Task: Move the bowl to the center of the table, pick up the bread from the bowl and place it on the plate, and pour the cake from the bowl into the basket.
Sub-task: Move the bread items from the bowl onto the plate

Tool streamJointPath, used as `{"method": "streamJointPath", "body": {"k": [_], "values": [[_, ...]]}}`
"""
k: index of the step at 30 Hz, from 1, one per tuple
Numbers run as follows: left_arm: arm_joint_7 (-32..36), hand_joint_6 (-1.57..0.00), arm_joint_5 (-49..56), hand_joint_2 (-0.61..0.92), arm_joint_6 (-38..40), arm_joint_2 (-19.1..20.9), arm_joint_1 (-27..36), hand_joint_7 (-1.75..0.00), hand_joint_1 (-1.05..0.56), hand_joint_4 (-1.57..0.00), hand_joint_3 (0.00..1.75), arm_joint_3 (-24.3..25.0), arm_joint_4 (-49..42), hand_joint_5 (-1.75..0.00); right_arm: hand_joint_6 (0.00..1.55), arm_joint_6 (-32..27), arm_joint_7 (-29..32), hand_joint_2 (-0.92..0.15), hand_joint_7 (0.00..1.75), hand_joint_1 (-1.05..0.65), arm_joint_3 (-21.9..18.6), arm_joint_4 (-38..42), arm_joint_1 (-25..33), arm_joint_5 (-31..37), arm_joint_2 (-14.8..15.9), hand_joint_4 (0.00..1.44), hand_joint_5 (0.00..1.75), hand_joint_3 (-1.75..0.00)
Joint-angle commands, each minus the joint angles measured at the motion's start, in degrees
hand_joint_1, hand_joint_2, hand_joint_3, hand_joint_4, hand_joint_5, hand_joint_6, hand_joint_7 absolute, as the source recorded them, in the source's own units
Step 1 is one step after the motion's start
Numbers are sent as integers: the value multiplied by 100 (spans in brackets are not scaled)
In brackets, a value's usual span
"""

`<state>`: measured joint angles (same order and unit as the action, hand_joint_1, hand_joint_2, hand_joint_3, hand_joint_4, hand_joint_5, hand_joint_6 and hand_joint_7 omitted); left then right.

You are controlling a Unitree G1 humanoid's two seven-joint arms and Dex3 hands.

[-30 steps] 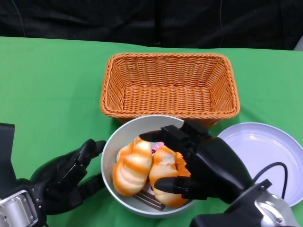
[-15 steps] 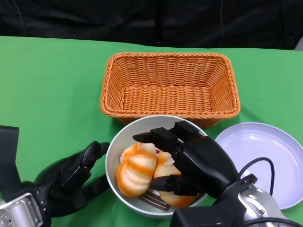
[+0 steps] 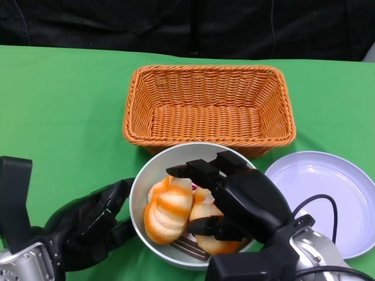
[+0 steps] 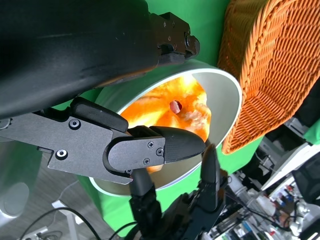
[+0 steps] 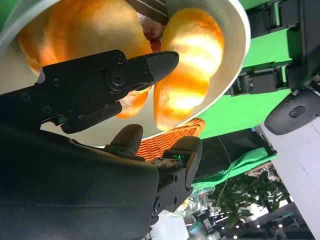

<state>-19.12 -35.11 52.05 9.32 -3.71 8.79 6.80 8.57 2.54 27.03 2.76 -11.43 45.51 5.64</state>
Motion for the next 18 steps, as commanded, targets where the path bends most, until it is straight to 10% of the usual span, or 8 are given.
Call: {"method": "streamJointPath", "body": {"k": [1,18], "values": [[75,-9,171,92,-158,81,80,-1,-66,-9,54,-53,133,-8,22,-77,127,-92,45,-50,33,195,-176,94,44,9,97,-3],[385,-11,667,92,-394,-12,194,-1,-69,-10,61,-189,413,-13,26,-311,86,-91,36,-51,405,1051,-772,231,-104,10,92,-2]]}}
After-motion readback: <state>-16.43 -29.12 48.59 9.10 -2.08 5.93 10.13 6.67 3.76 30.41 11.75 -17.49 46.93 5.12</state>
